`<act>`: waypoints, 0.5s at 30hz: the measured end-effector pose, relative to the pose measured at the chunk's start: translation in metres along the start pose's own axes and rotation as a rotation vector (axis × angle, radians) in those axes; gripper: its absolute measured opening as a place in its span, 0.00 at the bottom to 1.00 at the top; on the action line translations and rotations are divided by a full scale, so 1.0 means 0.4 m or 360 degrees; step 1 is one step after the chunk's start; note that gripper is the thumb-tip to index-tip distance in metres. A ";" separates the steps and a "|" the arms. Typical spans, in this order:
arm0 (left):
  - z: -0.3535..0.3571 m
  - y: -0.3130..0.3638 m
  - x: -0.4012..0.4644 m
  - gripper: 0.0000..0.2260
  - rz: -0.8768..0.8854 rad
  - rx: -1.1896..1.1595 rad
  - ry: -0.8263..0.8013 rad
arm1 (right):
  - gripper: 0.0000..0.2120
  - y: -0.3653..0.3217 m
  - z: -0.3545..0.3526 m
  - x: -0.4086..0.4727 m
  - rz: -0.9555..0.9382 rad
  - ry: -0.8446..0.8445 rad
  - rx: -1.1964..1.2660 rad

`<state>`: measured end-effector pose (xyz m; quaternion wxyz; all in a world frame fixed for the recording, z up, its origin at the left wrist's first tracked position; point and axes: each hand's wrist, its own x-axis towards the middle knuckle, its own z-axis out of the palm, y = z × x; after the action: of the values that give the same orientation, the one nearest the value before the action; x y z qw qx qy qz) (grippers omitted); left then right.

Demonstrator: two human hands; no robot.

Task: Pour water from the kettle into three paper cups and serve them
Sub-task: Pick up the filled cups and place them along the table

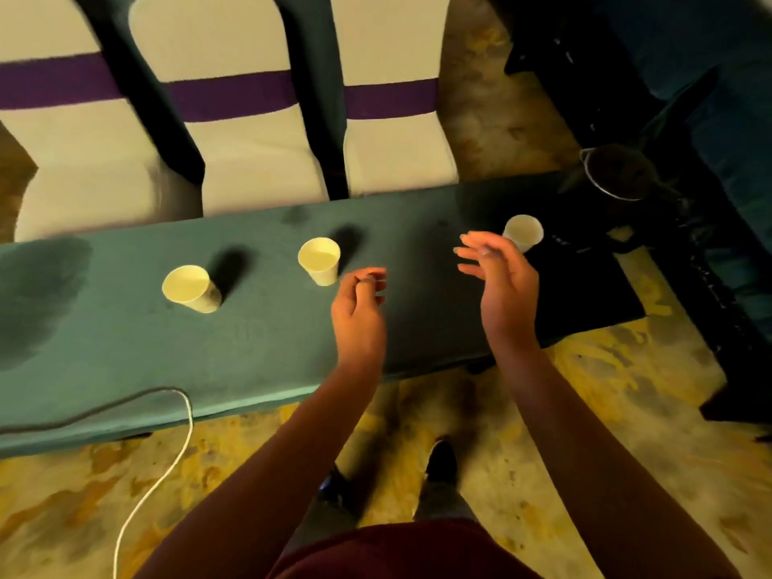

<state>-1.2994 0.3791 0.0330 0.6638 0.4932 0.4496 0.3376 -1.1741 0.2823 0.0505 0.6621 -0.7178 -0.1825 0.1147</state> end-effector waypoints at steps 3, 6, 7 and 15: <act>0.133 -0.022 -0.004 0.11 -0.0033 0.0010 -0.0019 | 0.13 0.013 -0.100 0.056 0.0044 0.0015 -0.0026; 0.268 -0.045 -0.026 0.12 -0.0072 0.0007 -0.0056 | 0.13 0.025 -0.219 0.102 0.0121 0.0023 -0.0071; 0.324 -0.057 -0.032 0.12 -0.0081 0.0000 -0.0091 | 0.13 0.032 -0.268 0.126 0.0123 0.0034 -0.0107; 0.505 -0.169 0.033 0.11 -0.0283 0.0087 -0.0134 | 0.18 0.149 -0.412 0.239 0.0326 0.0101 -0.0396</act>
<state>-1.1064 0.3008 -0.0132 0.6957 0.4831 0.4723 0.2439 -1.0138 0.1690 0.0146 0.5582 -0.8124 -0.1001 0.1353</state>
